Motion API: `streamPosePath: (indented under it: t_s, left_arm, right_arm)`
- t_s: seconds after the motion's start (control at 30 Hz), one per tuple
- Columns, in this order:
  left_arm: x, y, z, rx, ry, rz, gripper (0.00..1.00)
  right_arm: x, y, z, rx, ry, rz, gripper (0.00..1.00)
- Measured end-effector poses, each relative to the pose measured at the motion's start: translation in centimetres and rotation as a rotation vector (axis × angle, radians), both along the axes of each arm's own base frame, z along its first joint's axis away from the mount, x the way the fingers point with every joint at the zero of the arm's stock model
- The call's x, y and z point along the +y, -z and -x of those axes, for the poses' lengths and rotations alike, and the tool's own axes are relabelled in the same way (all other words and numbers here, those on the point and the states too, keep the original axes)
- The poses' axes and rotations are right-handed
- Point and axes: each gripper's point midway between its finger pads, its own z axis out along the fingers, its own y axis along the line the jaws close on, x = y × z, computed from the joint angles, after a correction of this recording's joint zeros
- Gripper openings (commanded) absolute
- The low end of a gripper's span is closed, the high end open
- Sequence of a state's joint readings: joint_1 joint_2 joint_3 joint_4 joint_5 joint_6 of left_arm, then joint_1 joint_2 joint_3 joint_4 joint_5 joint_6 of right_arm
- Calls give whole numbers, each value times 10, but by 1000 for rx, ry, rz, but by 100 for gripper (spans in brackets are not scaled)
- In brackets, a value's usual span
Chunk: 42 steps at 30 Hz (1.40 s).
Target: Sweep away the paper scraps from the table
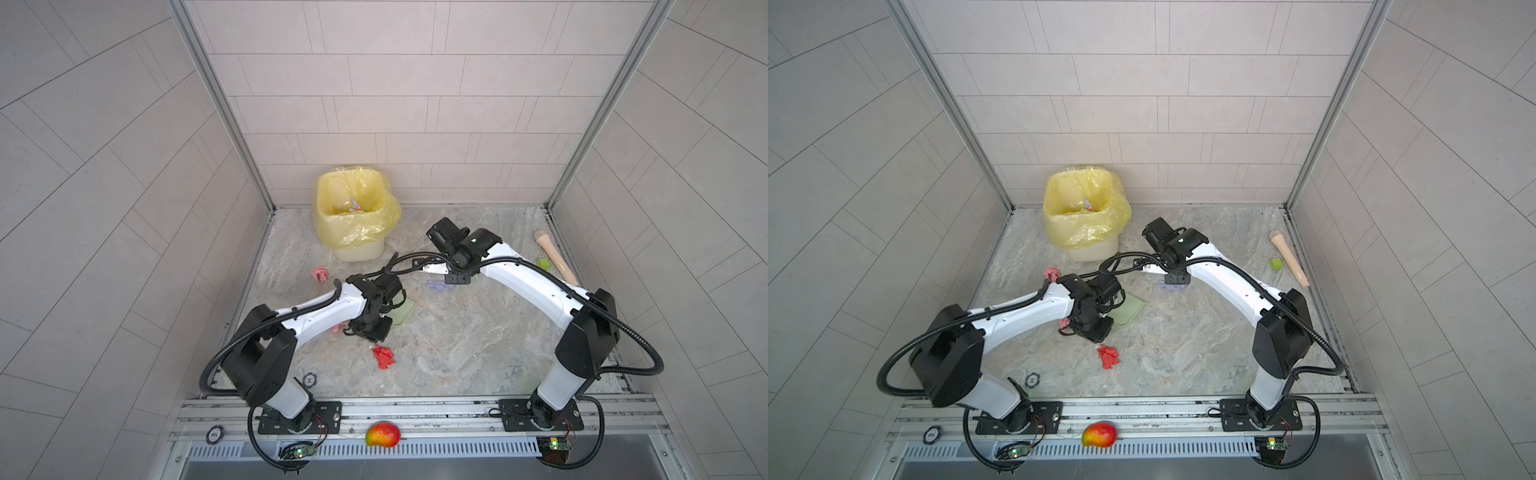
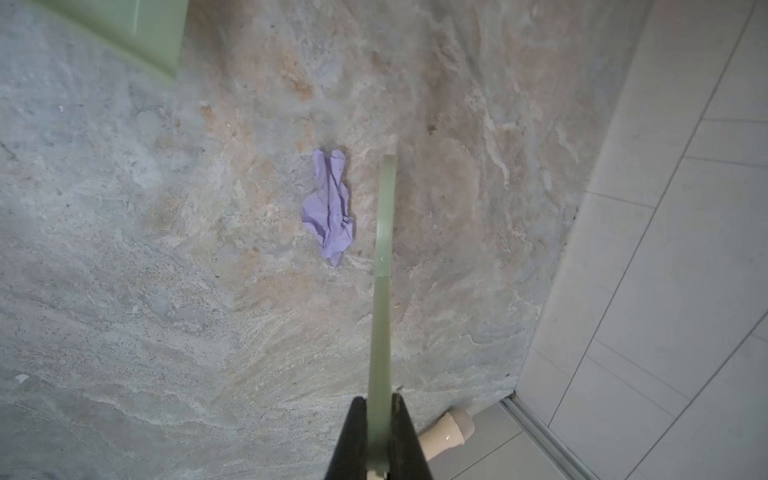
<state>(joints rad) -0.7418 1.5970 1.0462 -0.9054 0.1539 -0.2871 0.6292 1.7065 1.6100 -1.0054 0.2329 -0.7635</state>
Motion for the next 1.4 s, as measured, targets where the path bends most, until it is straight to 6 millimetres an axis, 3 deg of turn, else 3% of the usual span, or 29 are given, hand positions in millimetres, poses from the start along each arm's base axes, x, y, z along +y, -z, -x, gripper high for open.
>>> streamPosePath:
  t_s: [0.23, 0.4, 0.63, 1.0, 1.4]
  left_arm:
    - [-34, 8, -21, 10, 122, 4, 0]
    - [-45, 12, -31, 11, 152, 4, 0]
    - [-51, 23, -34, 46, 172, -10, 0]
    - [-69, 17, -38, 100, 182, 25, 0]
    - [-63, 22, -30, 181, 176, 3, 0]
  right_arm:
    - [-18, -32, -23, -27, 336, -145, 0]
    - [-29, -11, -23, 70, 475, -128, 0]
    - [-26, 21, -17, 184, 559, -60, 0]
    - [-21, 18, -16, 181, 593, -55, 0]
    - [-14, 34, -19, 210, 597, -40, 0]
